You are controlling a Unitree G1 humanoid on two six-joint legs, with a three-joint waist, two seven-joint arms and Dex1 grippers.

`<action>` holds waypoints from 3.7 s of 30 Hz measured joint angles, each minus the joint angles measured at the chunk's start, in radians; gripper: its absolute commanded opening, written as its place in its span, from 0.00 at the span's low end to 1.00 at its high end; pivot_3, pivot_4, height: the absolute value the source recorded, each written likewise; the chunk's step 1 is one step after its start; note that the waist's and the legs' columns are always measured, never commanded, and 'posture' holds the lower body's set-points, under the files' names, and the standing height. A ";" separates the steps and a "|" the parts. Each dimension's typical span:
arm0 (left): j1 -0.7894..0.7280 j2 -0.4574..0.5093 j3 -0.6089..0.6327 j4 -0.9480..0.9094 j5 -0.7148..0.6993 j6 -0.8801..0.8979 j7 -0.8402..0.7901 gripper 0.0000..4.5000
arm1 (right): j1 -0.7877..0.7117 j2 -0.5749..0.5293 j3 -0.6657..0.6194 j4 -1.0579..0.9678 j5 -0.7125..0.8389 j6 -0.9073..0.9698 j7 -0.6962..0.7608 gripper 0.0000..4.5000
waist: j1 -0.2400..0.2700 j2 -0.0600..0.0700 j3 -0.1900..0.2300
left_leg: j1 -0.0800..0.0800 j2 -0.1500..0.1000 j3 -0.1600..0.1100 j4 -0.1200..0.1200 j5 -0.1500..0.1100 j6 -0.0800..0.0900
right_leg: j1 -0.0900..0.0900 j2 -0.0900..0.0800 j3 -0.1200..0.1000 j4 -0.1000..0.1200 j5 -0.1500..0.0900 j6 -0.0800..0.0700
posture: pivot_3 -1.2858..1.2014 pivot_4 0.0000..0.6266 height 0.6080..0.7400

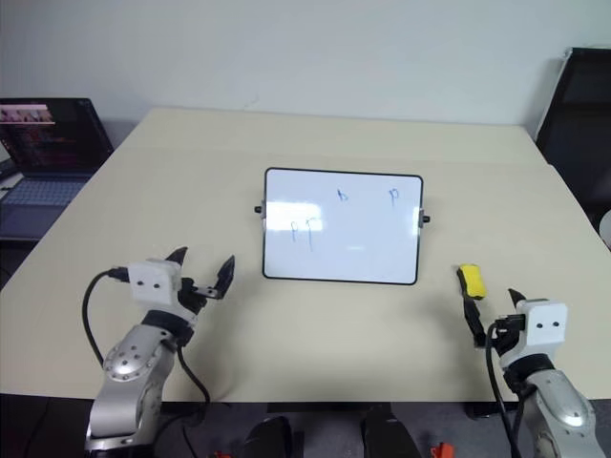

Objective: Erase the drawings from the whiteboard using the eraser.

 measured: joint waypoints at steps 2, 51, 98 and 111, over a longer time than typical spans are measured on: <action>0.000 -0.001 0.002 0.001 0.001 0.014 0.007 1.00 | 0.004 0.004 0.000 -0.036 0.026 0.031 -0.011 0.99 | 0.000 0.000 0.000 | 0.000 0.000 0.000 0.000 0.000 0.000 | 0.000 0.000 0.000 0.000 0.000 0.000 | 0.52 0.24 1.00; -0.672 0.259 -0.349 0.248 -0.300 0.127 -1.071 1.00 | -0.401 -0.065 0.062 0.123 0.039 0.524 -0.239 0.99 | 0.000 0.003 0.002 | -0.005 -0.001 -0.003 -0.001 0.000 0.001 | -0.002 0.000 -0.004 0.001 -0.001 0.002 | 0.52 0.24 1.00; -0.507 0.268 -0.223 -0.007 -0.323 0.341 -0.711 1.00 | -0.673 0.015 0.381 -0.049 -0.188 0.412 -0.244 0.24 | 0.000 0.004 0.003 | -0.005 -0.001 -0.004 0.000 0.001 0.001 | -0.001 0.000 -0.005 0.003 -0.001 0.002 | 0.52 0.24 1.00; -0.581 0.244 -0.264 0.125 -0.251 0.248 -0.725 1.00 | -0.886 0.024 0.430 0.297 -0.330 0.248 -0.225 0.23 | 0.000 0.005 0.004 | -0.006 -0.001 -0.007 -0.002 0.001 0.001 | -0.002 0.000 -0.008 0.003 0.000 0.004 | 0.52 0.24 1.00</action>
